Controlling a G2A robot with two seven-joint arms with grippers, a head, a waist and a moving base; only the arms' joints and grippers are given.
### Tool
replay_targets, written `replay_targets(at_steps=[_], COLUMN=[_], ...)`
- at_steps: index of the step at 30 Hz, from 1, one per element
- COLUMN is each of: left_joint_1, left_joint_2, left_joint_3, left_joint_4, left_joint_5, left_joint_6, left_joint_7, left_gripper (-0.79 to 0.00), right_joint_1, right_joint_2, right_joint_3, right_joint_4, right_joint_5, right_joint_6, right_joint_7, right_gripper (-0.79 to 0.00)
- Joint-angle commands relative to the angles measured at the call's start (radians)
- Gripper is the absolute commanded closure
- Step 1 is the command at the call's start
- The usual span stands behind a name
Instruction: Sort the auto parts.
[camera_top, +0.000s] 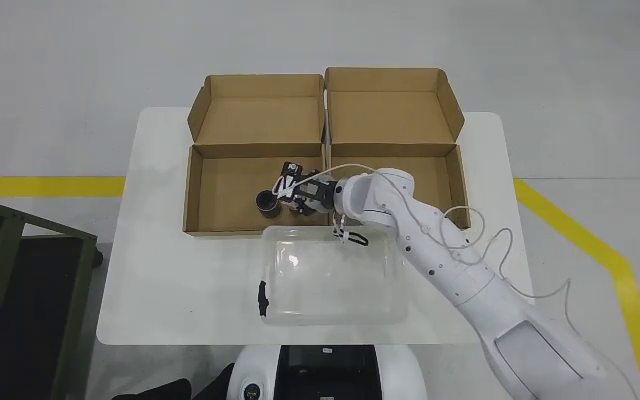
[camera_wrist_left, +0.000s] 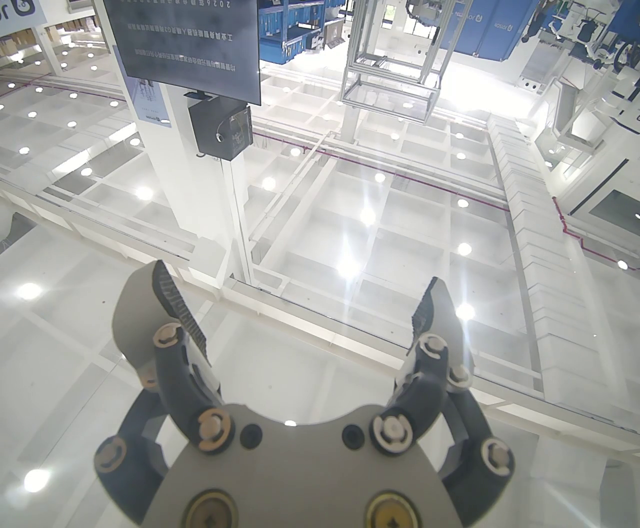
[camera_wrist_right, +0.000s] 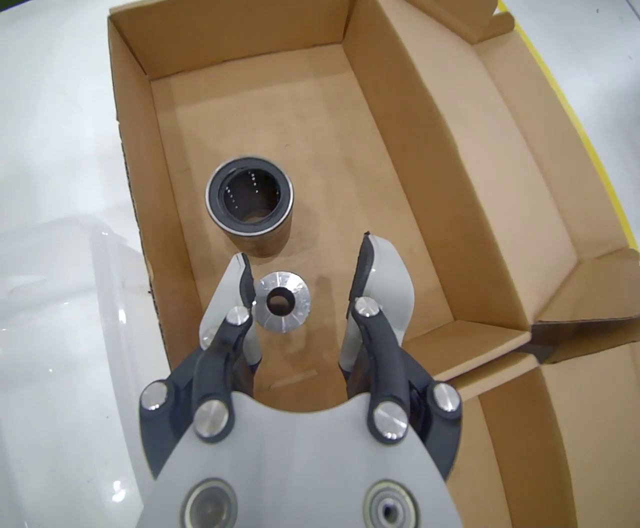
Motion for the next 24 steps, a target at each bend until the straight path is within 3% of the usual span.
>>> replay_targets(at_steps=[1,5,11,13,18,24], left_joint_1=[0.000,0.000,0.000,0.000,0.000,0.000], left_joint_2=[0.000,0.000,0.000,0.000,0.000,0.000], left_joint_3=[0.000,0.000,0.000,0.000,0.000,0.000], left_joint_4=[0.000,0.000,0.000,0.000,0.000,0.000], left_joint_5=[0.000,0.000,0.000,0.000,0.000,0.000], left_joint_6=[0.000,0.000,0.000,0.000,0.000,0.000], left_joint_7=[0.000,0.000,0.000,0.000,0.000,0.000], left_gripper=[-0.785,-0.785,-0.785,-0.785,-0.785,-0.785], right_joint_1=[-0.007,-0.035,-0.110,-0.145,-0.243,-0.369], right_joint_2=[0.007,0.022,0.051,0.060,0.083,0.108], right_joint_3=[0.026,0.082,0.176,0.208,0.284,0.371], right_joint_4=[-0.033,-0.113,-0.265,-0.316,-0.437,-0.557], right_joint_5=[-0.001,0.006,0.008,0.011,0.015,-0.029], right_joint_6=[0.000,0.001,0.000,0.002,0.009,0.008], right_joint_7=[-0.001,-0.001,0.027,0.038,0.058,-0.018], right_gripper=[-0.419,-0.489,-0.683,-0.785,-0.785,-0.785])
